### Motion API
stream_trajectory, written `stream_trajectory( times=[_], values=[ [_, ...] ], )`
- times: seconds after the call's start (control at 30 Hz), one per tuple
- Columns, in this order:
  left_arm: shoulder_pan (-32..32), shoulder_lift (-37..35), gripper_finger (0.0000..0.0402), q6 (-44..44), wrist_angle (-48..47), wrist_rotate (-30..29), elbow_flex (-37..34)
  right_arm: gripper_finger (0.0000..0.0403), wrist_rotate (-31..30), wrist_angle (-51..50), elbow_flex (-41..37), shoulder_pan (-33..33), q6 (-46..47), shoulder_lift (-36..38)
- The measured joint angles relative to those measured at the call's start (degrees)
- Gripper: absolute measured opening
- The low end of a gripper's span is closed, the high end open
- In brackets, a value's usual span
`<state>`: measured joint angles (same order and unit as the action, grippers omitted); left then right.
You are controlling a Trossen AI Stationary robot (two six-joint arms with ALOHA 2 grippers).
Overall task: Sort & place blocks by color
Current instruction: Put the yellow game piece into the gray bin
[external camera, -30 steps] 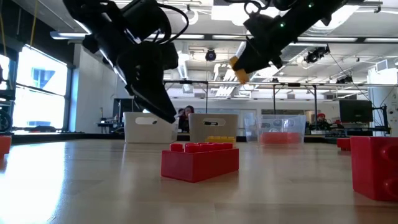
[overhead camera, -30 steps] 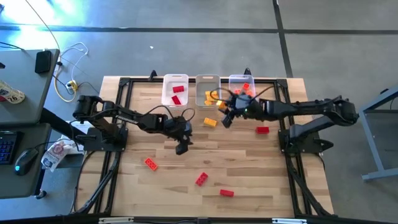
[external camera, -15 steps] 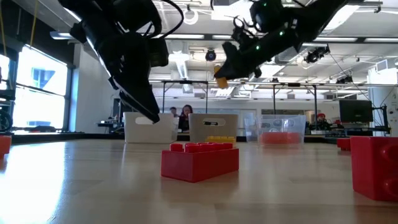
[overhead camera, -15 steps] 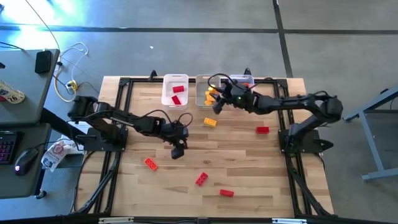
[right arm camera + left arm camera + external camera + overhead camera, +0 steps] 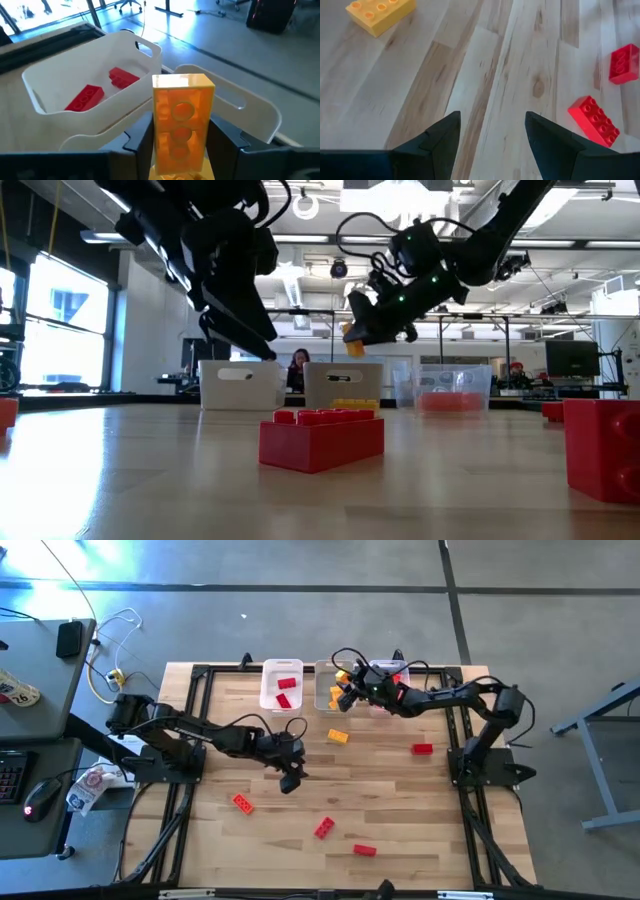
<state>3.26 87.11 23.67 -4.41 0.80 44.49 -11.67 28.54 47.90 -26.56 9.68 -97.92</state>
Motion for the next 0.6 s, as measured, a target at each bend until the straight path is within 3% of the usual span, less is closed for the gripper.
stream_trajectory(
  times=[0.27,0.6],
  values=[
    [-1.7,0.0,0.0211,0.8,0.0,0.0,0.0,0.0169,9.0,0.0,0.1,-2.7,2.3,-0.3],
    [-4.2,0.0,0.0211,2.0,0.9,0.0,0.0,0.0174,9.8,-3.9,5.2,-2.3,-1.8,-0.3]
  ],
)
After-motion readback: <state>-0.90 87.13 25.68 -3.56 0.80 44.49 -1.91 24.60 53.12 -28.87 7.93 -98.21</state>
